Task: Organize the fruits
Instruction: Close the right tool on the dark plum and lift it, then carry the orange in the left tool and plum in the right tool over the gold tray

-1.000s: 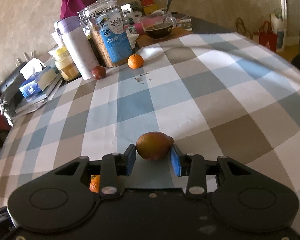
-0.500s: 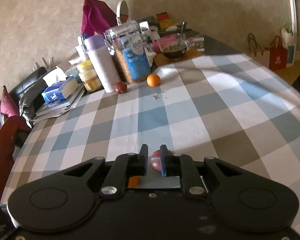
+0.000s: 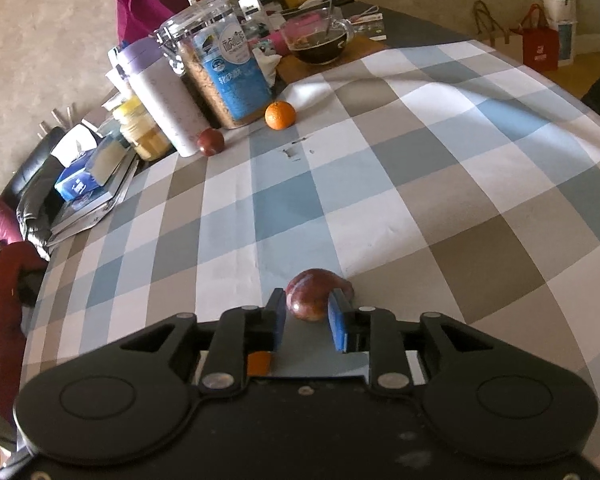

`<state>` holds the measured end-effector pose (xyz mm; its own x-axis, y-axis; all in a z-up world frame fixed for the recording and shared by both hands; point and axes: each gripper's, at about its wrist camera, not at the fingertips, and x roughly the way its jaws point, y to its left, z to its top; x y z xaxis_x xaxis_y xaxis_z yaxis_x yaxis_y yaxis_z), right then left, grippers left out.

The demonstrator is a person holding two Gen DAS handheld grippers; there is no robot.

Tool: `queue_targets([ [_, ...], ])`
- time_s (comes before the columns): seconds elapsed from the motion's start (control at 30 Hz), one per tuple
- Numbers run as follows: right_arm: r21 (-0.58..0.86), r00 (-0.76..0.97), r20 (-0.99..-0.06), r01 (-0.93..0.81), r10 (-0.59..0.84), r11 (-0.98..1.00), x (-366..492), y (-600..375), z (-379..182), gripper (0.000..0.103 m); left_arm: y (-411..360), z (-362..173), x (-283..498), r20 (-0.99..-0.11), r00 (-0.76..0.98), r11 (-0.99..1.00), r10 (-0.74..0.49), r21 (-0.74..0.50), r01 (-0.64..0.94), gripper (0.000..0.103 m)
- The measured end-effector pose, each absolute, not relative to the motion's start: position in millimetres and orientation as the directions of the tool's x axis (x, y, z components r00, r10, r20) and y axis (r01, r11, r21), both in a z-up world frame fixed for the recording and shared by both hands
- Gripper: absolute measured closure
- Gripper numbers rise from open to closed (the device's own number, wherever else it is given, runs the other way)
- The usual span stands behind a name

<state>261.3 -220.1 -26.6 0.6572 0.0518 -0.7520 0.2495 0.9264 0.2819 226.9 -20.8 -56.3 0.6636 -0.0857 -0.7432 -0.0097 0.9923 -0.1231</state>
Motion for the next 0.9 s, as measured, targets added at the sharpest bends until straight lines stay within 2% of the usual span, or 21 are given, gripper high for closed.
queue_targets([
  [0.17,0.245,0.652,-0.758,0.261,0.016,0.934,272,-214,-30,0.065,-21,-56,227,-0.743,0.664,0.992,-0.085,-0.123,-0.01,0.051],
  [0.47,0.224,0.608,-0.794,0.272,0.014,0.936,287,-207,-46,0.065,-19,-56,227,-0.742,0.663,0.989,-0.098,-0.145,-0.015,0.052],
  [0.57,0.184,0.626,-0.779,0.258,-0.019,0.949,282,-201,-45,0.067,-15,-55,226,-0.729,0.674,0.985,-0.116,-0.172,-0.016,0.052],
  [0.73,0.19,0.68,-0.733,0.239,-0.025,0.952,263,-201,-36,0.068,-23,-47,218,-0.679,0.73,0.993,-0.078,-0.118,-0.004,0.052],
  [0.9,0.282,0.727,-0.685,0.201,0.05,0.938,233,-208,-21,0.068,-25,-40,214,-0.65,0.753,0.991,-0.104,-0.13,0.025,0.052],
])
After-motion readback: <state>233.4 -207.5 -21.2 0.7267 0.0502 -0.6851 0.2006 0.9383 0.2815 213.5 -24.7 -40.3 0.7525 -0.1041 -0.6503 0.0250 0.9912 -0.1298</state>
